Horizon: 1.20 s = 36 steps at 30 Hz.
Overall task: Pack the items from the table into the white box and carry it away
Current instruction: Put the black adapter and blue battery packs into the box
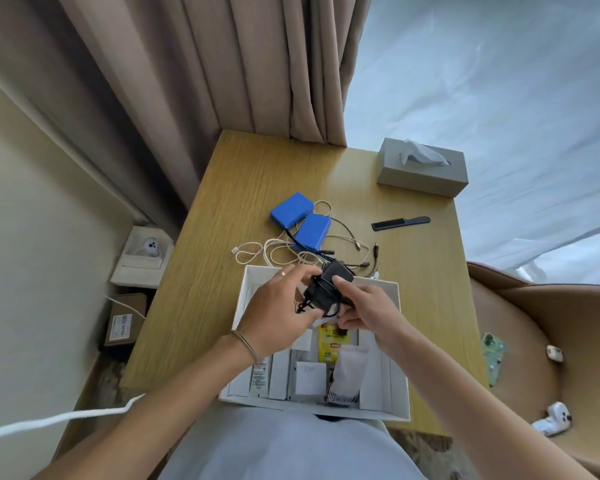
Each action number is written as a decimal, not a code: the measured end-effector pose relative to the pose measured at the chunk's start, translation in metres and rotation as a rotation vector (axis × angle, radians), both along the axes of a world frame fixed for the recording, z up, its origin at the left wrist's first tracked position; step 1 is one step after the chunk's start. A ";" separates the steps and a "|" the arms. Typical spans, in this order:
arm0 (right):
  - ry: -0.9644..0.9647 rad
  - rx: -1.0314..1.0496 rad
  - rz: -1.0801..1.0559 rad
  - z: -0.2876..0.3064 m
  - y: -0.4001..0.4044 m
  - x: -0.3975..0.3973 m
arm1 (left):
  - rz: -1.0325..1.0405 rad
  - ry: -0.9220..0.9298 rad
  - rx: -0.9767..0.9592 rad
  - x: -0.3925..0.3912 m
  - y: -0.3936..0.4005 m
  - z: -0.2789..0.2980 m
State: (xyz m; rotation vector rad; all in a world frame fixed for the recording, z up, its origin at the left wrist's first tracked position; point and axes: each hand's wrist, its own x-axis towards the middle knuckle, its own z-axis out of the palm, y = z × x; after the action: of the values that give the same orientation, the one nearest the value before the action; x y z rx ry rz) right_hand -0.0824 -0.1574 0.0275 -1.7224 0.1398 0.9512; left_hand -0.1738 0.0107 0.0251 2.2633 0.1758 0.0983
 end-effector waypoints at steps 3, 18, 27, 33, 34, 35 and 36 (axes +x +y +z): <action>-0.051 -0.131 0.129 -0.015 -0.011 0.012 | 0.020 0.159 -0.110 -0.005 0.016 -0.012; -0.167 -0.727 0.658 -0.074 -0.002 0.028 | 0.012 0.192 0.054 -0.016 0.034 -0.033; -0.652 -0.993 0.821 -0.054 -0.002 0.015 | 0.007 0.103 0.017 0.003 0.032 -0.027; -0.730 -0.801 0.674 -0.012 -0.004 0.031 | -0.018 0.054 0.025 0.034 0.031 -0.010; -0.725 -0.736 0.620 -0.002 -0.005 0.037 | -0.018 0.047 0.021 0.041 0.031 -0.008; -0.727 -0.685 0.561 0.006 -0.006 0.045 | -0.015 0.039 0.017 0.047 0.031 -0.006; -0.734 -0.655 0.507 0.014 -0.007 0.053 | -0.013 0.036 0.017 0.054 0.030 -0.004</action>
State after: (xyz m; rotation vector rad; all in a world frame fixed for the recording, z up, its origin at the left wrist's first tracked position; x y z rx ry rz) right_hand -0.0292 -0.1645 0.0417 -2.6917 -0.5466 0.5774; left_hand -0.1195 0.0410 0.0208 2.2838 0.1796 0.0525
